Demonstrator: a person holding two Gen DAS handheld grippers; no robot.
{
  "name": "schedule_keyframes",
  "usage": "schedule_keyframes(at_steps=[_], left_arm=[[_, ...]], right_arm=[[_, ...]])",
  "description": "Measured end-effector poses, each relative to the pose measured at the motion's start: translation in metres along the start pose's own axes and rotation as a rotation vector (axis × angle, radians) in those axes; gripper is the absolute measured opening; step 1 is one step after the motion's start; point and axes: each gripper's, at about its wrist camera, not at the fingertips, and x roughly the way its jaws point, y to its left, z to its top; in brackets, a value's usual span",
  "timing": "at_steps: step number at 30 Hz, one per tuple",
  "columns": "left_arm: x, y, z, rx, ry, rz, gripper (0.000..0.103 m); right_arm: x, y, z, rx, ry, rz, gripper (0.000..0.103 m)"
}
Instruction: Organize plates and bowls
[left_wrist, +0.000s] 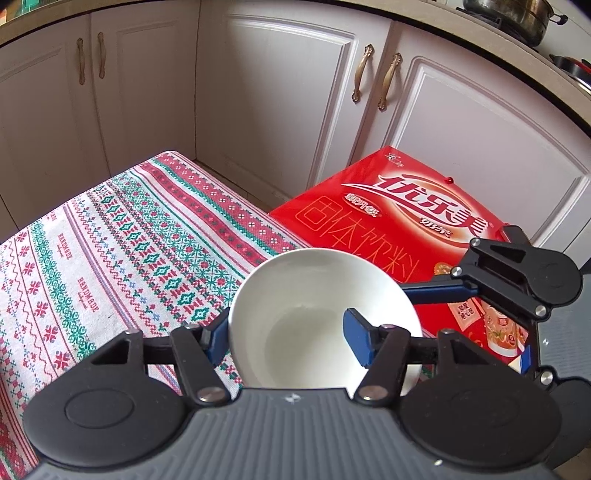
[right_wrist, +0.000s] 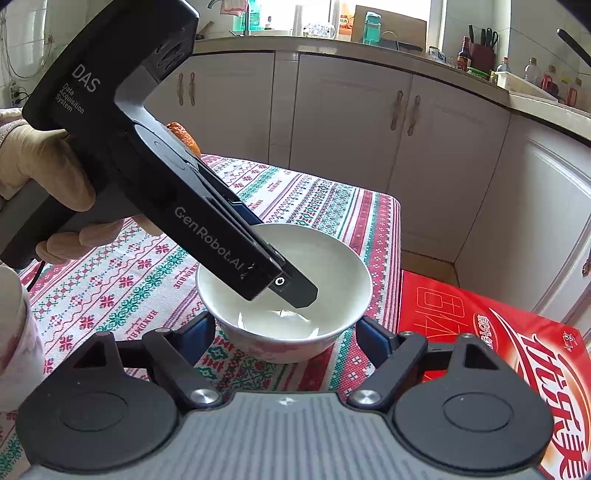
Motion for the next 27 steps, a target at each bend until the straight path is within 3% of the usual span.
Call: schedule_keyframes(at_steps=[13,27], left_arm=[[-0.050,-0.032,-0.011,0.019,-0.051,0.017,0.062],[-0.114,-0.057,-0.049,0.010,-0.098,0.080,0.062]], right_arm=[[-0.044,0.022,0.003,0.001,-0.021,0.008,0.087],[-0.096,0.068,0.003,-0.049,-0.057,0.057,0.087]])
